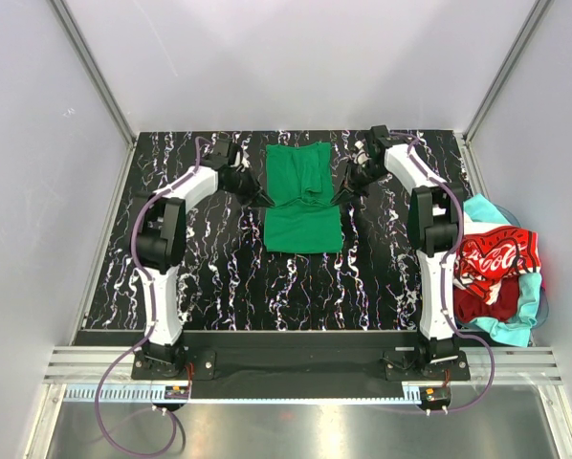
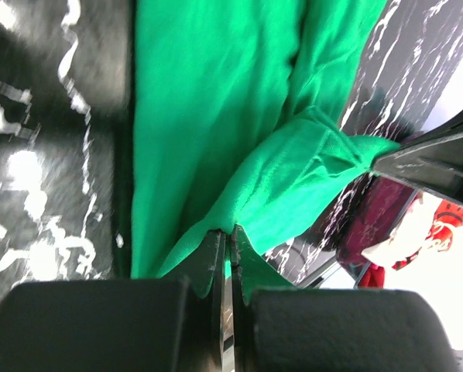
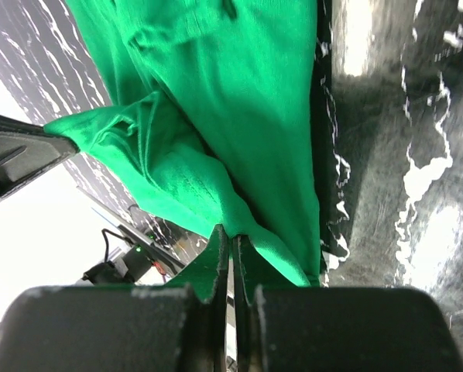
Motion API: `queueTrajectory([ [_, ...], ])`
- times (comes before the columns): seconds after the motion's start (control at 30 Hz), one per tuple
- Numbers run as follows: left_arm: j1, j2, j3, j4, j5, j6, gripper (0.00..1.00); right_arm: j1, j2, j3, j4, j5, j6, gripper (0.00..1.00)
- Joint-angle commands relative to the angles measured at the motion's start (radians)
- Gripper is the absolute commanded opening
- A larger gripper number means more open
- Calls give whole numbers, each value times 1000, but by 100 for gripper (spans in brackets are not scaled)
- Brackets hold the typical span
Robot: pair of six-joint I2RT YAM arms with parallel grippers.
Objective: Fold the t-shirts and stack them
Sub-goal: Fold the tshirt
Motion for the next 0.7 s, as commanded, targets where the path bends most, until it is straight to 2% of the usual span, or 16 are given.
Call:
queueTrajectory([
  [0.0,5,33,71,40,39,-20,0,-16,31,72,-6,-43,-1,0],
  [0.23,7,76,109,32,28,-29,0,-18,97,154,-6,-68,16,1],
  [0.4,13,104,126,13,11,-24,1,-31,135,191,-5,-72,32,12],
  [0.43,13,105,126,12,-1,-24,6,-38,143,214,-6,-69,35,23],
  [0.5,14,102,138,9,-19,-18,25,-45,161,239,-14,-36,42,34],
  [0.57,14,58,163,-18,-113,3,35,-62,174,292,-51,22,36,46],
  [0.6,14,32,161,-23,-146,28,45,-64,174,314,-74,59,27,52],
  [0.67,13,-51,148,-32,-240,56,50,-67,160,363,-121,144,-26,63],
])
